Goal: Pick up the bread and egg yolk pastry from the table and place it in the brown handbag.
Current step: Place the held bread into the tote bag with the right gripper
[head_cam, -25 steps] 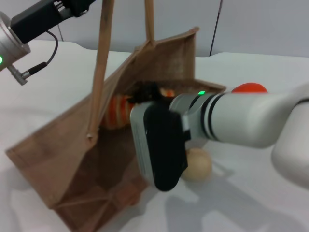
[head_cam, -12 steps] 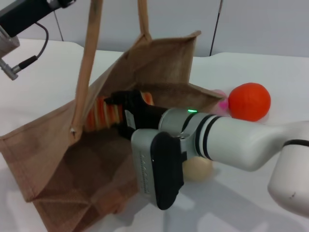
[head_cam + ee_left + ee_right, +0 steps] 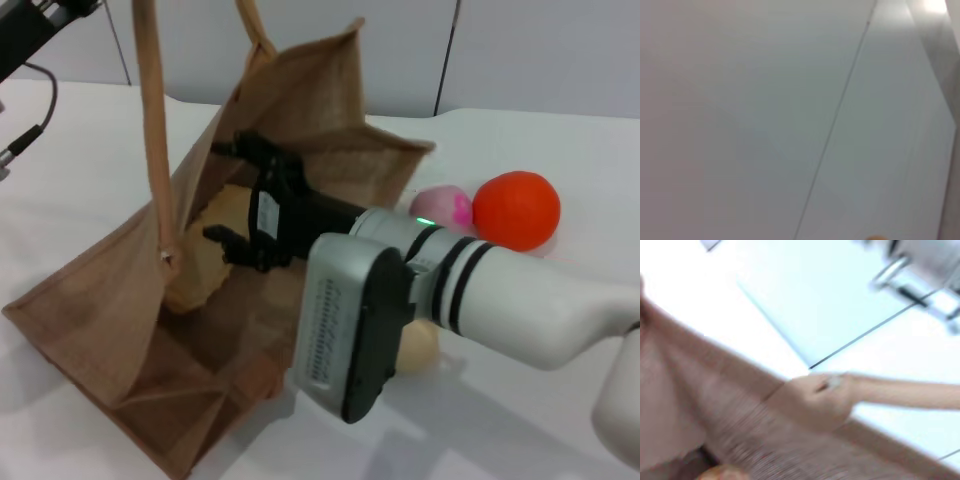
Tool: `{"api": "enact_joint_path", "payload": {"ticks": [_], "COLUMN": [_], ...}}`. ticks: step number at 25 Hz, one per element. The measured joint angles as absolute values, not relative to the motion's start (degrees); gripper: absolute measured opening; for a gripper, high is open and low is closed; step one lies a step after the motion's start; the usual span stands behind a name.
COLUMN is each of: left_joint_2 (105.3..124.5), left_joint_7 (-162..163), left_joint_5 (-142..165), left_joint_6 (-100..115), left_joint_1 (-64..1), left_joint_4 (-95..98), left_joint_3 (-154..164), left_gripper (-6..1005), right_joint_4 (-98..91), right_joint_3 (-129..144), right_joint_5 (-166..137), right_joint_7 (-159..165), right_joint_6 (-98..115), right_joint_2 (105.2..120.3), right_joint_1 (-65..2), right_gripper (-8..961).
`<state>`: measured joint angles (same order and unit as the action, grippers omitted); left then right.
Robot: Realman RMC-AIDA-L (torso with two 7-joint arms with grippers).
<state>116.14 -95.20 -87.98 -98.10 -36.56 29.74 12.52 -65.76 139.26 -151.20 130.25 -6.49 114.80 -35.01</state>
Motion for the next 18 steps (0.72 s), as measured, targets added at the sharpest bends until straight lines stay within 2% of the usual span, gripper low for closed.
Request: {"api": "enact_joint_path", "payload": {"ticks": [1, 5, 8, 10, 12, 18], "left_joint_2": [116.17, 116.27, 116.32, 116.32, 116.34, 116.36], "left_joint_7": [-95.33, -95.75, -96.07, -96.4, -96.63, -97.23], "left_joint_5": [-88.16, -88.73, -88.76, -88.79, -88.71, -88.76], "left_joint_6": [-97.92, -97.31, -96.59, -95.96, -95.34, -94.24], "left_joint_1": [-36.28, -35.39, -34.57, -34.09, -33.87, -32.77], "left_joint_4": [29.74, 29.66, 29.6, 29.57, 29.52, 28.84], "left_joint_3": [12.38, 10.95, 9.97, 9.62, 9.6, 9.55], "left_gripper": [121, 121, 121, 121, 121, 121], "right_joint_4": [-66.28, -67.9, -68.8, -70.75, -73.4, -80.31], "right_joint_3": [139.17, 138.69, 136.9, 135.64, 134.83, 134.06], "right_joint_5": [-151.22, -150.89, -150.84, -150.83, -150.81, -150.81], "right_joint_7": [130.25, 130.95, 131.98, 133.28, 135.5, 150.06], "right_joint_6": [-7.34, -8.68, -8.55, -8.24, -8.11, -4.38], "right_joint_2": [114.49, 112.94, 112.54, 111.32, 109.17, 101.09], "right_joint_1": [-34.4, -33.33, -32.11, -30.44, -28.81, -26.29], "right_gripper": [908, 901, 899, 899, 900, 900]}}
